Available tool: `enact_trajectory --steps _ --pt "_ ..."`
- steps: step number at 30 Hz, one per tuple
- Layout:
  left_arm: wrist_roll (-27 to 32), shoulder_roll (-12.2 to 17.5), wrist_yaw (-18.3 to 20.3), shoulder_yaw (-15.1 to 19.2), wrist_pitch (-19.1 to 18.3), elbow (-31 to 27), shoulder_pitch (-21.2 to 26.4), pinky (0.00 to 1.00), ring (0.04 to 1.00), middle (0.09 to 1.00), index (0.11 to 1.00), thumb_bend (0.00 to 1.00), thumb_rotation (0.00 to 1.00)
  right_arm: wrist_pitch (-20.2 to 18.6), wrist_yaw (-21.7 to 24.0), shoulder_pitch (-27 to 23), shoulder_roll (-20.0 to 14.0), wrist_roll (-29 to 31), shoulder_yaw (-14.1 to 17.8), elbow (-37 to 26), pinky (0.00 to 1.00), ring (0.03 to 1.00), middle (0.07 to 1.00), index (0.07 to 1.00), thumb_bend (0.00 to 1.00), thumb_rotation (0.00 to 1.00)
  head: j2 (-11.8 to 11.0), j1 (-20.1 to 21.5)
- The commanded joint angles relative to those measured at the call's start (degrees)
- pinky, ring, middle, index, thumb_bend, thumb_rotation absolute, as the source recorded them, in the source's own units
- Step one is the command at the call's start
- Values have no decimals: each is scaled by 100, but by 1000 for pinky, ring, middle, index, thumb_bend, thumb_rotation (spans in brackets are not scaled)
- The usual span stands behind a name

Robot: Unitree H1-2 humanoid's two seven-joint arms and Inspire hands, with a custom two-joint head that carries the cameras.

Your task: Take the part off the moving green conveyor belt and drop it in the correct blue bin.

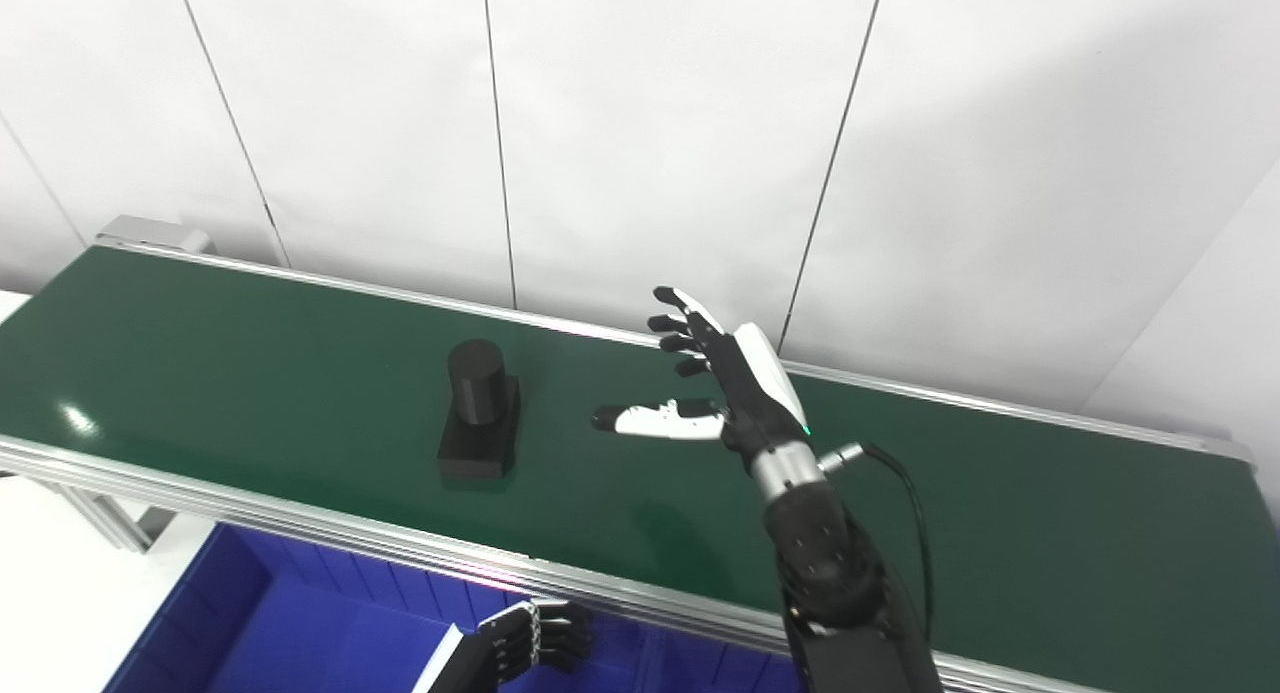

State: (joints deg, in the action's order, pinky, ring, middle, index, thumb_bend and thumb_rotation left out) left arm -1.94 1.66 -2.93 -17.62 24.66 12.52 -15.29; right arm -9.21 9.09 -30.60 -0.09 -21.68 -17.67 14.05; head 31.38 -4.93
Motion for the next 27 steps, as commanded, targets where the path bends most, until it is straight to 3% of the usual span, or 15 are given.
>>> enact_trajectory --steps 1,6,15,21,27 --pt "-7 -22 54 5 226 -101 47 573 616 640 682 861 246 -28 -69 -436 160 -105 -70 116 670 789 836 925 864 376 8 46" --pt "-45 -7 63 -28 226 -117 69 620 639 661 694 841 239 3 -167 -764 325 -266 -225 706 610 762 834 923 873 378 19 121" --pt "-23 -12 90 7 226 -161 44 635 668 696 711 816 251 96 -342 -1267 592 -501 -475 1801 643 760 844 925 893 414 46 788" --pt "-13 20 115 9 226 -174 33 663 674 701 723 777 256 348 -577 -1496 720 -503 -540 2493 575 707 842 928 901 408 43 1112" --pt "18 83 202 57 226 -193 18 680 676 708 741 742 270 664 -816 -1700 838 -449 -535 3212 569 710 851 936 900 406 27 1463"
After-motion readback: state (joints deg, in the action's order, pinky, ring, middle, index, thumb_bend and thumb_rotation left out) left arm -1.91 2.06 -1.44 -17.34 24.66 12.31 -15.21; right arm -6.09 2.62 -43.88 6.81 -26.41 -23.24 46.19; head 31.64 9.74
